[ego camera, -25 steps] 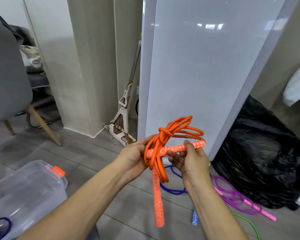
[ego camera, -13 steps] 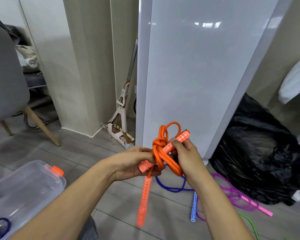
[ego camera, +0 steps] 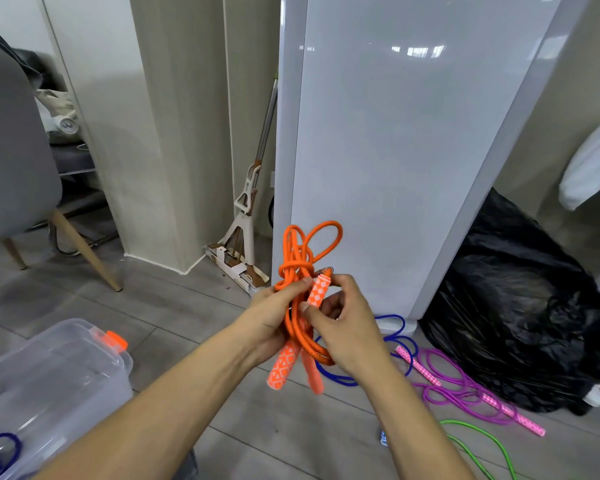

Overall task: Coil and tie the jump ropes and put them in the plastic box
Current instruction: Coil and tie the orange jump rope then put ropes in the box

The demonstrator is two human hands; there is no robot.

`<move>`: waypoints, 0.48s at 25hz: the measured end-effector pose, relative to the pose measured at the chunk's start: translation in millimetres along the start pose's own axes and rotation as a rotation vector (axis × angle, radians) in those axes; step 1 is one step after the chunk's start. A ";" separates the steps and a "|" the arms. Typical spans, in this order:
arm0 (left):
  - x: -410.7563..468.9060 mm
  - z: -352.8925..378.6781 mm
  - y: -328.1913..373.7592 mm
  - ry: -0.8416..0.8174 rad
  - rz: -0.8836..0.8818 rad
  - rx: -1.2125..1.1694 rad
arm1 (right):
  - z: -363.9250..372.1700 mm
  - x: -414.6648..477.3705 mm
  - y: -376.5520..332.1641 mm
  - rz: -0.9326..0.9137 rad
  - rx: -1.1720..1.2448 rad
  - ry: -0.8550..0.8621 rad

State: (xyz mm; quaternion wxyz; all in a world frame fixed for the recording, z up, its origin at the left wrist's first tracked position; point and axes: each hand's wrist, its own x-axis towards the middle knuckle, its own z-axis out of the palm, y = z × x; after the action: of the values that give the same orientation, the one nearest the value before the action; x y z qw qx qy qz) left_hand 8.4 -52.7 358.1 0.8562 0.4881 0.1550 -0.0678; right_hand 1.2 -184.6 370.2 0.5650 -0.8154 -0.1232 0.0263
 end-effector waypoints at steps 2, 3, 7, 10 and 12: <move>4.3 0.5 -0.4 0.062 0.042 -0.041 | 5.7 -0.9 1.3 0.024 0.104 0.109; 5.9 -0.5 1.7 0.107 0.061 -0.062 | 5.5 1.7 5.4 0.028 0.139 0.160; 18.4 -17.4 18.5 0.285 0.126 -0.213 | -14.8 4.7 16.7 0.074 -0.271 0.020; 22.9 -27.7 24.8 0.285 0.128 -0.297 | 12.0 -13.4 9.5 0.171 -0.255 -0.363; 23.9 -28.9 24.8 0.273 0.125 -0.285 | 39.6 -17.9 6.0 0.167 -0.095 -0.282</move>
State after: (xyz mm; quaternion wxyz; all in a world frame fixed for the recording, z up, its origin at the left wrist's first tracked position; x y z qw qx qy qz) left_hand 31.8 -14.4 356.6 0.8903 0.3753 0.2468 0.0748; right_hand -22.3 -154.5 348.7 0.4988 -0.8368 -0.1342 0.1815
